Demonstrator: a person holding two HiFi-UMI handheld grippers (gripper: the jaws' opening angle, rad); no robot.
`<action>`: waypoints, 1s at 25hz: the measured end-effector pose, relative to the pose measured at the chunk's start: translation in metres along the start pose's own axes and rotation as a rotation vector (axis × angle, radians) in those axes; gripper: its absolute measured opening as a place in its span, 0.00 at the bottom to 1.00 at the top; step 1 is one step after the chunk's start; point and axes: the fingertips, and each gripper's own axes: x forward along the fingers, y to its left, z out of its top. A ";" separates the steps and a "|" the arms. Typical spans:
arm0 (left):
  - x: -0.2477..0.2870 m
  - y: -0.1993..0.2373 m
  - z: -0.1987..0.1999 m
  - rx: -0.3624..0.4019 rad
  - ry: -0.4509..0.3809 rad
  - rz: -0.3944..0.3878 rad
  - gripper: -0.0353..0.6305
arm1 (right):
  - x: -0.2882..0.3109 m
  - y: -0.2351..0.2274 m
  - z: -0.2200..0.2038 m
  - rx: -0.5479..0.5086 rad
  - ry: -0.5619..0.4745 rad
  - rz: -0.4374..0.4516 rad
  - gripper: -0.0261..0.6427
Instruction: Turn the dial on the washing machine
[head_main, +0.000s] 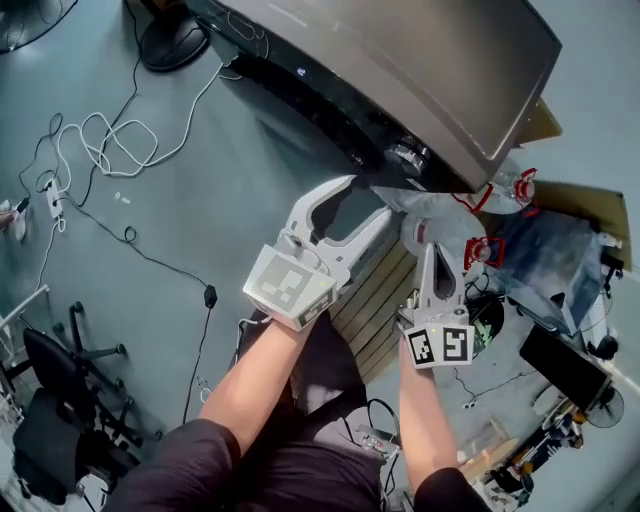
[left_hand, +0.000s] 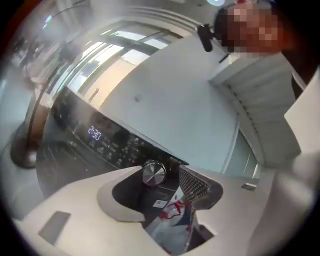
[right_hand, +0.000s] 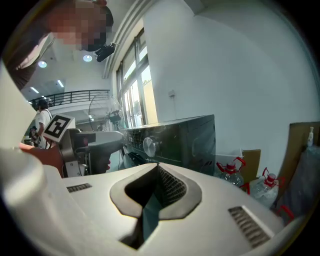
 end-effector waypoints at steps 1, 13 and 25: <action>-0.010 -0.001 0.002 0.078 0.010 0.019 0.40 | -0.003 0.005 0.005 0.000 -0.013 -0.002 0.07; -0.088 -0.061 0.057 0.402 0.079 -0.006 0.08 | -0.083 0.085 0.106 -0.015 -0.169 -0.064 0.07; -0.168 -0.112 0.137 0.347 0.074 -0.077 0.08 | -0.198 0.144 0.197 -0.073 -0.296 -0.039 0.07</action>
